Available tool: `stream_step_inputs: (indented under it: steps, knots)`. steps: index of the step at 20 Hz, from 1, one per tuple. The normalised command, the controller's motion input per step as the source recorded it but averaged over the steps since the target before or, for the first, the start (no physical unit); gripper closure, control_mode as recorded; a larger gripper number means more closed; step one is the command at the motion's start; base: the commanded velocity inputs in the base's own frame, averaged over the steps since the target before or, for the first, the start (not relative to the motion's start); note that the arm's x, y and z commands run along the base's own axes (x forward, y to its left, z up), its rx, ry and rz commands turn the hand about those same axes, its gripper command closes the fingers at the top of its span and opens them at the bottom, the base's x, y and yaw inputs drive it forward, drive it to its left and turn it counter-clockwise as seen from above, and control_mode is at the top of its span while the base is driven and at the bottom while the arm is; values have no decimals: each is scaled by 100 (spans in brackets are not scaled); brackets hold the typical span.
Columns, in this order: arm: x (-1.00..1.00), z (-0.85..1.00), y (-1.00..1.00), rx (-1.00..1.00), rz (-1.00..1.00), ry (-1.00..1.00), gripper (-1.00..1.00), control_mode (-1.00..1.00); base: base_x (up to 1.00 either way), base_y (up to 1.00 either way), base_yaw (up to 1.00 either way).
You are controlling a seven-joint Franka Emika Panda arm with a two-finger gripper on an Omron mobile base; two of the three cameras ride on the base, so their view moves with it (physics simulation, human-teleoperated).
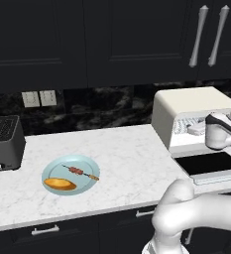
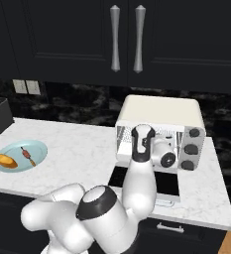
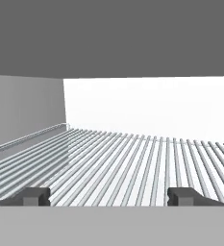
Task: Pick up the kebab skewer and baguette bread, and place them inside the toaster oven. Close the toaster oven door and start by setting the timer.
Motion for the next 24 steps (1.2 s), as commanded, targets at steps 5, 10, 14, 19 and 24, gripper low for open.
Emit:
stream_step_inputs:
  steps: [5,10,14,19,24]
  knots:
    - [-72,-97,-16,-4,-7,7,-100,-100,0,0,0]
    - [-100,-93,-5,-9,-3,21,-100,-100,0,0,0]
    - [-100,-94,-4,-13,-3,36,-100,-100,0,0,0]
    - [-100,-96,-7,-13,-2,41,-100,-100,0,0,0]
    - [-100,62,-21,0,0,35,-100,-100,0,0,0]
